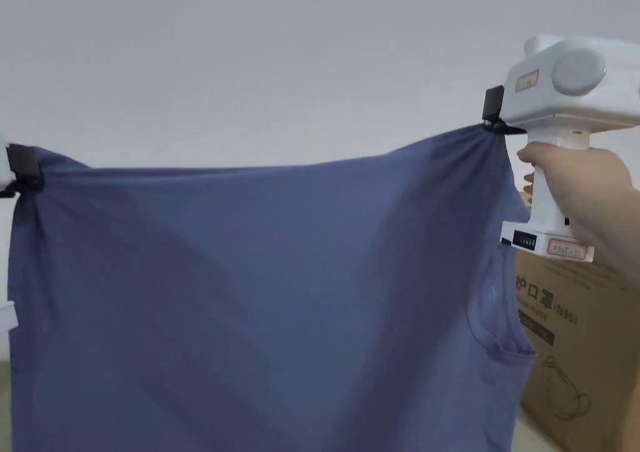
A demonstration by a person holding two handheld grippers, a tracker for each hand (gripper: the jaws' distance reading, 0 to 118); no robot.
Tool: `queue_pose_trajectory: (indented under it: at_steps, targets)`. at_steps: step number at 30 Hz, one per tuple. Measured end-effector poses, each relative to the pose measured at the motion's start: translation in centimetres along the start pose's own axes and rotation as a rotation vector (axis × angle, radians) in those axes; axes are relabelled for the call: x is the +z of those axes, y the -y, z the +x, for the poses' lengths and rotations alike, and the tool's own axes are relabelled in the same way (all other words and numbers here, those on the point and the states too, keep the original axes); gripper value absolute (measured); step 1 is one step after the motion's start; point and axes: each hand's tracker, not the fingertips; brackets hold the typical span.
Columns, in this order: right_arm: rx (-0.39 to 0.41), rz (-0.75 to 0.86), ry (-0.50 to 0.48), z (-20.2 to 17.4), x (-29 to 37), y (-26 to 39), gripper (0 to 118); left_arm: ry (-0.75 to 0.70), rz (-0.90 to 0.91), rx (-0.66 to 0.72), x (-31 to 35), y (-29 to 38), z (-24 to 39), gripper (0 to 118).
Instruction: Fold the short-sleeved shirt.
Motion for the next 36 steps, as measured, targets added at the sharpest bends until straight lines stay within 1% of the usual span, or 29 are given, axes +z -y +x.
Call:
queue_pose_trajectory:
  at_steps: [3,5,7,8,10,11,13,14,17,19,20,22,24,26,28,29,32,34,36]
  targets:
    - [0.021,0.045,0.013,0.2,-0.6,1.0,3,0.017,0.080,0.037,-1.0,1.0,0.2,3]
    - [0.032,0.046,0.012,0.5,-1.0,2.8,3,0.010,0.095,0.035,-1.4,2.6,0.2,3]
    - [0.038,0.030,0.002,1.2,-1.2,5.9,3,0.013,0.089,0.042,-1.7,5.0,-0.2,3]
    - [0.032,0.005,-0.014,1.6,-1.3,8.0,3,0.004,0.045,0.053,-1.9,6.7,-0.4,3]
    - [0.024,-0.106,-0.018,2.5,-1.5,13.0,3,-0.003,-0.065,0.081,-2.1,10.7,-1.4,3]
    - [0.014,-0.161,-0.016,3.0,-1.4,16.4,3,-0.016,-0.135,0.092,-2.0,13.2,-2.0,3]
    - [0.018,-0.315,-0.044,4.0,-0.4,23.4,3,-0.038,-0.254,0.098,-0.9,18.9,-3.0,3]
    - [0.020,-0.394,-0.050,4.4,0.7,27.6,3,-0.024,-0.326,0.096,0.0,22.0,-3.5,3]
    - [0.033,-0.654,-0.076,6.5,5.2,39.9,3,-0.039,-0.550,0.005,3.5,31.5,-4.7,3]
    - [0.031,-0.827,-0.071,7.8,9.3,47.2,3,-0.015,-0.686,0.001,6.6,37.2,-5.8,3]
    - [0.010,-0.901,-0.087,8.5,11.4,49.9,3,-0.005,-0.750,0.005,8.2,39.3,-6.4,3]
    - [-0.044,-0.990,-0.111,9.8,16.1,53.9,3,-0.015,-0.838,-0.015,11.8,42.8,-7.4,3]
    - [-0.078,-1.021,-0.130,11.3,20.1,55.2,3,0.000,-0.895,-0.020,15.3,44.5,-8.5,3]
    - [-0.037,-1.002,-0.138,12.2,23.9,54.7,3,-0.011,-0.923,-0.079,18.5,45.2,-9.2,3]
    - [0.004,-1.031,-0.163,13.4,26.4,54.1,3,0.017,-0.945,-0.148,21.3,45.4,-9.9,3]
    - [0.024,-1.051,-0.177,13.9,27.9,53.7,3,0.017,-0.948,-0.144,22.6,45.5,-10.4,3]
    - [0.081,-1.086,-0.186,15.3,30.9,53.5,3,0.025,-0.967,-0.074,25.8,45.5,-11.8,3]
    - [0.093,-1.105,-0.190,16.0,32.6,53.6,3,0.045,-0.987,-0.031,27.7,45.5,-12.1,3]
    - [0.117,-1.117,-0.194,16.1,34.0,53.4,3,0.058,-1.003,-0.044,29.3,45.8,-11.9,3]
